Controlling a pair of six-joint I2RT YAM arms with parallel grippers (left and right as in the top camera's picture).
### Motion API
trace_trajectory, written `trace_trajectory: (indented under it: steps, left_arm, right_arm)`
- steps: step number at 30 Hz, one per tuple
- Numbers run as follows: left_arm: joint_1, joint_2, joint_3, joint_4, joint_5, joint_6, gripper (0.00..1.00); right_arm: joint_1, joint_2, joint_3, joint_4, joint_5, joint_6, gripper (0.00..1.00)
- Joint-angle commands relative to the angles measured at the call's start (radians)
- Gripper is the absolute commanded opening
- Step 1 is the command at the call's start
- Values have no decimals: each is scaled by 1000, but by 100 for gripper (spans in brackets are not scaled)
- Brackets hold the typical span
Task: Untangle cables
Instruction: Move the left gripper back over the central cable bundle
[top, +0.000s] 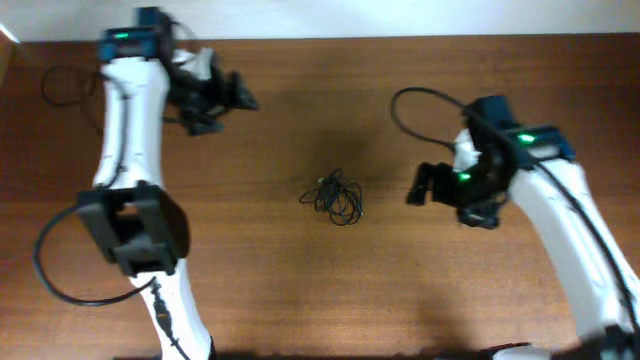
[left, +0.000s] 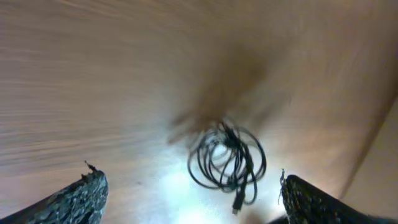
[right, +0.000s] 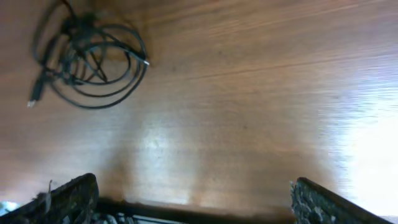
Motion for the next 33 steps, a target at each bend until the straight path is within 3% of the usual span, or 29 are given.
trace_trajectory:
  steps: [1,5,12,13,17,21,25,33]
  left_arm:
    - [-166,3,-8,-11,-125,73,92]
    - [-338,3,-44,-13,-212,73,91]
    - [-496,3,-164,50,-318,73,84]
    - [-505,3,-179,60,-333,73,84]
    - [-515,3,-221,106,-393,73,64]
    - [-515,3,-232,145,-417,74,56]
    - [-519,3,-232,152,-417,73,35]
    - [-540,3,-232,126,-413,77,36]
  right_arm:
    - [-47,-95,23,-38,14,-48,99]
    - [-68,-133,23,-48,65,-47,99]
    - [-67,-113,23,-47,69,-47,99]
    - [-67,-110,23,-47,69,-47,99]
    - [-65,-105,22,-47,68,-47,99]
    - [-65,-105,22,-43,68,-47,99]
    - [-65,-103,20,-43,68,-43,99]
    - [-65,-103,20,-43,68,-43,99]
